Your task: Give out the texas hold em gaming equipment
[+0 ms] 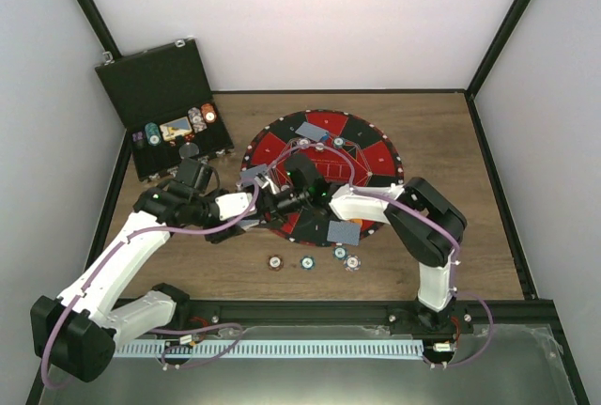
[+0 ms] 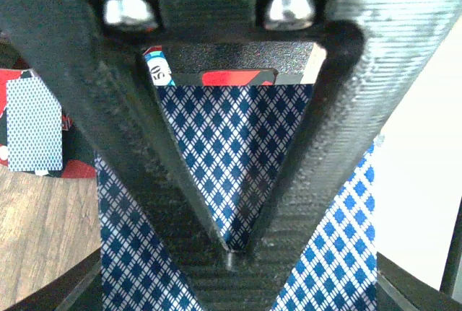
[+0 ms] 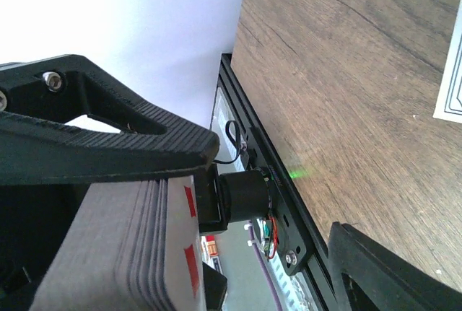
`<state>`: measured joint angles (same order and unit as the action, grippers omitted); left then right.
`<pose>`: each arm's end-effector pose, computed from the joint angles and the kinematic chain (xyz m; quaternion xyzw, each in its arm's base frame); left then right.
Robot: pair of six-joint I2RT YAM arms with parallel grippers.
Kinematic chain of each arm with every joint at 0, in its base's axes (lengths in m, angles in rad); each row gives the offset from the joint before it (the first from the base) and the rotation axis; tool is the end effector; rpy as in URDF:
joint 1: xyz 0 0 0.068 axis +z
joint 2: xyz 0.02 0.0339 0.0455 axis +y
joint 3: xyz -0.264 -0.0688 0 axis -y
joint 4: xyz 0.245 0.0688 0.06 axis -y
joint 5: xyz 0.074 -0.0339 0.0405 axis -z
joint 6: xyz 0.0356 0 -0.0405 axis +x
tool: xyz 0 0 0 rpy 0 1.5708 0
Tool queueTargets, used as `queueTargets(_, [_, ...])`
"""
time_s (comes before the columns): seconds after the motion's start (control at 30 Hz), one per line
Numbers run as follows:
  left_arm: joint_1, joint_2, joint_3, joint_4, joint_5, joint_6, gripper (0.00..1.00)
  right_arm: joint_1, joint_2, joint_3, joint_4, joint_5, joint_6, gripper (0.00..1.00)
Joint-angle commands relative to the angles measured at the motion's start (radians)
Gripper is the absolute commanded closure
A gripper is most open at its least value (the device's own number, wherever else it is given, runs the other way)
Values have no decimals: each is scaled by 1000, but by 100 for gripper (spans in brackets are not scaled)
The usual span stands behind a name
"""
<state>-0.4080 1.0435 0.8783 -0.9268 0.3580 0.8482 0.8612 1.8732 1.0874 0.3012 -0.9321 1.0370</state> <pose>0.1677 -0.0861 0.2653 0.5959 0.7487 -0.1179 0.2655 0.2379 0.3209 0.1903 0.1642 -0.7822 -0.5993 0.0438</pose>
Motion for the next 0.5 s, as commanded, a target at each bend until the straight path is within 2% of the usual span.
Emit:
queueTargets(0.0, [1, -19, 10, -1, 25, 14, 84, 5, 29, 55, -23, -27, -36, 28])
queueTargets(0.47, [2, -32, 3, 3, 10, 20, 84, -76, -55, -102, -27, -30, -75, 44])
